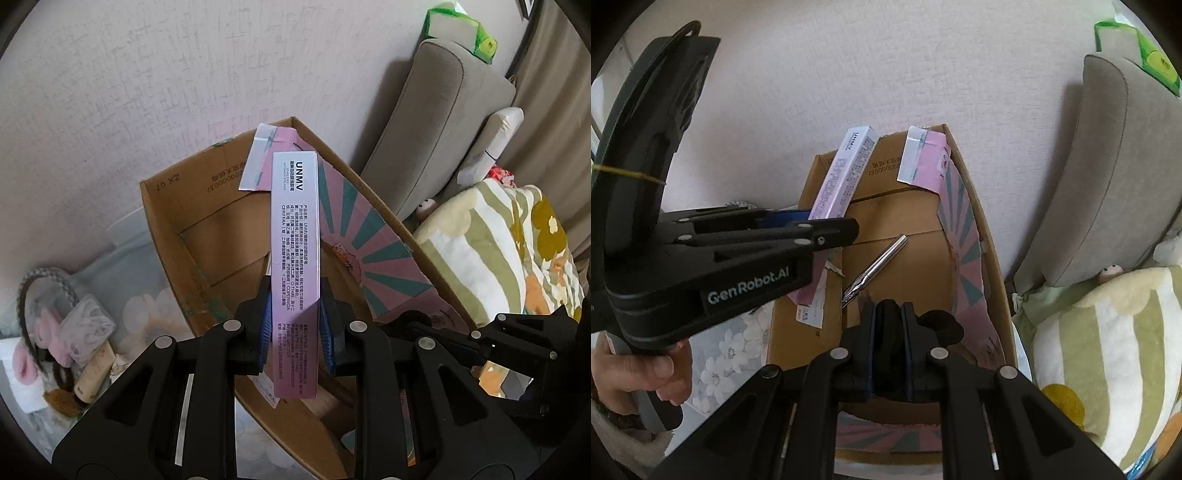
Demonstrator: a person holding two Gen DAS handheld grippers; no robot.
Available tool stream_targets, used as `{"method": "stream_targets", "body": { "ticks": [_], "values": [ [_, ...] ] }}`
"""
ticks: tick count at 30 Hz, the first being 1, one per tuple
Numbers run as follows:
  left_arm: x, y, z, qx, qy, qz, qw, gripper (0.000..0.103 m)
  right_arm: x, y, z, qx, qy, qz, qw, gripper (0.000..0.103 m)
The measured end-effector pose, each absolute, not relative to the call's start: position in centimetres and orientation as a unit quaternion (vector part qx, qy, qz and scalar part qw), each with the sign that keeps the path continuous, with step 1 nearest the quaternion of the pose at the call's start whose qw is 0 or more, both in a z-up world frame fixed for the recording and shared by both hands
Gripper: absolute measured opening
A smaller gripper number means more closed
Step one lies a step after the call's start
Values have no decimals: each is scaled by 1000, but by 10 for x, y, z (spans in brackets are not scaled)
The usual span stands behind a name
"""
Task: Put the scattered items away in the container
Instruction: 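Carry the pink UNMV box into the cardboard box and release it, then move both tools back over the table toward the remaining items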
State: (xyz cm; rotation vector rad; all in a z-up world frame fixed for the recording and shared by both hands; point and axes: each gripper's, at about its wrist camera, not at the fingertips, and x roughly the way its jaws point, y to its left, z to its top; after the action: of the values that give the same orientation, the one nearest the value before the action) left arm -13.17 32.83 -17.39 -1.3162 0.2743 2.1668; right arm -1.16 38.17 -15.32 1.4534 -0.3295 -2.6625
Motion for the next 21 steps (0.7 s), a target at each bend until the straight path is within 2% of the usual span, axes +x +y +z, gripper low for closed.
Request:
{"method": "stream_targets", "body": {
  "ticks": [5,6,7,9,10,11,21],
  "values": [
    [-136,327,-174,-495,101,811,297,20,-15,381,-156,479,-110,-870,47,12],
    [-136,328,-173,-494,98,810,299,28,-16,381,-156,481,-109,-869,46,12],
    [-137,327,-172,-495,96,810,300,48,-17,380,-156,484,-110,-867,48,16],
    [-137,325,-167,-490,89,815,298,81,-18,378,-156,488,-101,-866,38,34],
    [-136,323,-164,-482,83,818,301,83,-18,376,-155,488,-94,-867,31,52],
    [-136,322,-161,-478,79,820,304,83,-16,376,-152,484,-91,-870,29,59],
    [-138,308,-149,-477,69,823,301,83,-10,369,-142,471,-86,-877,28,59]
  ]
}}
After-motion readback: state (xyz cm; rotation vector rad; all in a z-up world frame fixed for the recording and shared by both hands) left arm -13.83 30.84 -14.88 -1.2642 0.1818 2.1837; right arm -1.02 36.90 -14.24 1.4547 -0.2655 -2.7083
